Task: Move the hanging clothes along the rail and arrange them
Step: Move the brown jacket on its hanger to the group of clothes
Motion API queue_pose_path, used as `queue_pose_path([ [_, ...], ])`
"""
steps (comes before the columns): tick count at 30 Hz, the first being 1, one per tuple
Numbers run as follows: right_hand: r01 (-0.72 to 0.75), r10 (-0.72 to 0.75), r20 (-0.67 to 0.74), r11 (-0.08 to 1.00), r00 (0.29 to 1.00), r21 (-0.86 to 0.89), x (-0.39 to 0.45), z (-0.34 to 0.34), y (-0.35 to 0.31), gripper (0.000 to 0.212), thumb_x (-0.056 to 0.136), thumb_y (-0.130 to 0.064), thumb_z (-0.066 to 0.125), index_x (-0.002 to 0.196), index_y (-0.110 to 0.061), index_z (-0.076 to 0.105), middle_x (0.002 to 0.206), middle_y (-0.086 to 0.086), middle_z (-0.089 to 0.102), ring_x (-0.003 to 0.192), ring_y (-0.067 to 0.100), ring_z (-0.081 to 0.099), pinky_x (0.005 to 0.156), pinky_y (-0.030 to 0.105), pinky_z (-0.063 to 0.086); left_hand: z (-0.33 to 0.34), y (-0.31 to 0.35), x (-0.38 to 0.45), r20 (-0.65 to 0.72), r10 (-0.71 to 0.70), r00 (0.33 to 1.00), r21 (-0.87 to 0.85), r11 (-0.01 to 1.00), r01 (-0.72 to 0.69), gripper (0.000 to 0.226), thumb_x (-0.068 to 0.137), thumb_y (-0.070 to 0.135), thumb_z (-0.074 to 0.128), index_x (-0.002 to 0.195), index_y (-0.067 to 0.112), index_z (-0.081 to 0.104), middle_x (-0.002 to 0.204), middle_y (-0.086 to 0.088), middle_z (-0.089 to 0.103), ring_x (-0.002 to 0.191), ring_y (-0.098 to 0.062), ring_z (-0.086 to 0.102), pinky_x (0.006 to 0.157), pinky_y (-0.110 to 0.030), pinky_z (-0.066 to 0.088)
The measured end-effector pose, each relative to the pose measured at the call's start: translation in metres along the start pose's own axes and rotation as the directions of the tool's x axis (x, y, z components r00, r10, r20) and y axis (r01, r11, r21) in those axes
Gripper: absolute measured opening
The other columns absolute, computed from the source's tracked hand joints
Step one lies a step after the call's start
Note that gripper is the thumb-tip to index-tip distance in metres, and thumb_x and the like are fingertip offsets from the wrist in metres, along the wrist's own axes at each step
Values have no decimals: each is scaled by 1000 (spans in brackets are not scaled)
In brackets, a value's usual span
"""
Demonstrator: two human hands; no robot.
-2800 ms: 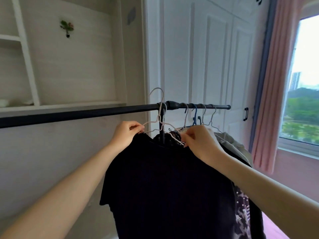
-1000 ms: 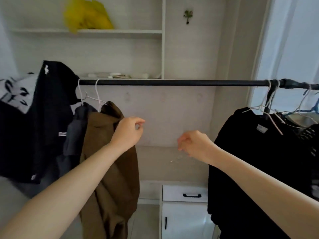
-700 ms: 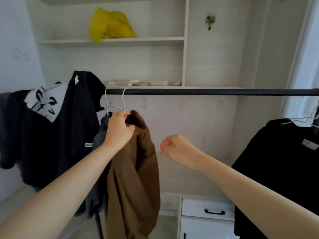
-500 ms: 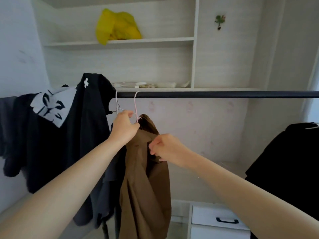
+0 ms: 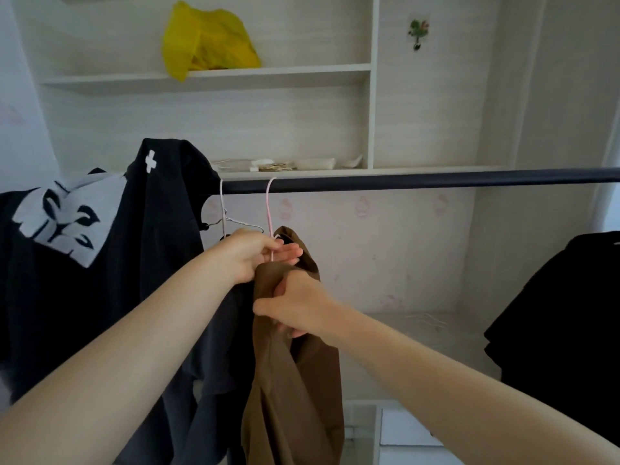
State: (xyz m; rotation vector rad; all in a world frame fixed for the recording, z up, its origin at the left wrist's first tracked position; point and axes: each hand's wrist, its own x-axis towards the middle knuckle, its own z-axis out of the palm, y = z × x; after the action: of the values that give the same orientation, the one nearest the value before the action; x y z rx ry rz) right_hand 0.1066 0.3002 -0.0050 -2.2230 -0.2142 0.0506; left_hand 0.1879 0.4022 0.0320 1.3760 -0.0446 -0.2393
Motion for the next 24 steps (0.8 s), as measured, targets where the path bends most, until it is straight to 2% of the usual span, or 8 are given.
queue_pose_path([
  [3,2,-2,-9,1000,1000,-5,0,-6,-3,18,81,-28,67,81,-16,53,84,13,71,74,25,72,74,38,61,9,2,-4,62,-34,998,-51,998,37,19,97,-5,39,116,-5,46,69,-20,72,60,-25,72,48,-35,58],
  [6,-4,4,-46,1000,999,4,-2,-21,-6,26,80,-24,65,100,-12,54,83,13,70,75,26,73,74,41,61,22,6,-3,96,-23,995,-87,996,32,29,98,-1,42,126,-3,43,76,-20,73,65,-27,73,47,-35,57],
  [8,-34,35,-72,999,997,12,-7,-35,-7,37,82,-23,63,112,-7,49,80,8,66,69,21,68,67,33,62,31,11,-4,101,24,995,-90,996,-15,33,98,-1,43,130,-3,40,76,-20,73,66,-27,73,48,-33,56],
  [11,-53,46,-118,997,992,-59,-17,-61,-7,32,85,-22,58,113,-8,50,90,6,61,74,18,64,57,24,56,47,17,-9,140,92,986,-73,994,-82,28,98,-1,42,126,-5,41,83,-20,74,75,-25,74,55,-31,58],
  [14,-79,49,-206,987,977,-140,-27,-84,1,36,86,-21,56,118,-6,52,105,11,63,92,26,65,75,34,58,65,17,-19,173,141,975,-3,990,-142,18,96,-2,44,114,2,45,100,-18,73,86,-23,74,64,-32,59],
  [17,-114,57,-279,974,959,-194,-42,-105,15,30,88,-19,53,114,-4,55,100,9,62,93,24,62,75,31,54,86,11,-31,182,177,967,74,978,-193,25,94,-1,51,118,-2,47,111,-17,70,94,-23,71,72,-33,59],
  [20,-161,75,-362,963,929,-215,-60,-121,33,17,89,-17,51,104,-10,55,90,6,59,86,22,60,73,31,52,112,-3,-49,218,183,959,149,964,-218,39,87,5,63,124,-3,50,116,-15,67,104,-24,67,91,-40,55],
  [24,-167,56,-451,963,891,-210,-95,-139,61,22,86,-9,45,100,-9,62,95,13,63,88,31,60,78,37,52,151,-24,-81,334,166,928,182,954,-237,31,89,7,62,119,1,57,121,-11,64,109,-21,64,90,-35,55],
])
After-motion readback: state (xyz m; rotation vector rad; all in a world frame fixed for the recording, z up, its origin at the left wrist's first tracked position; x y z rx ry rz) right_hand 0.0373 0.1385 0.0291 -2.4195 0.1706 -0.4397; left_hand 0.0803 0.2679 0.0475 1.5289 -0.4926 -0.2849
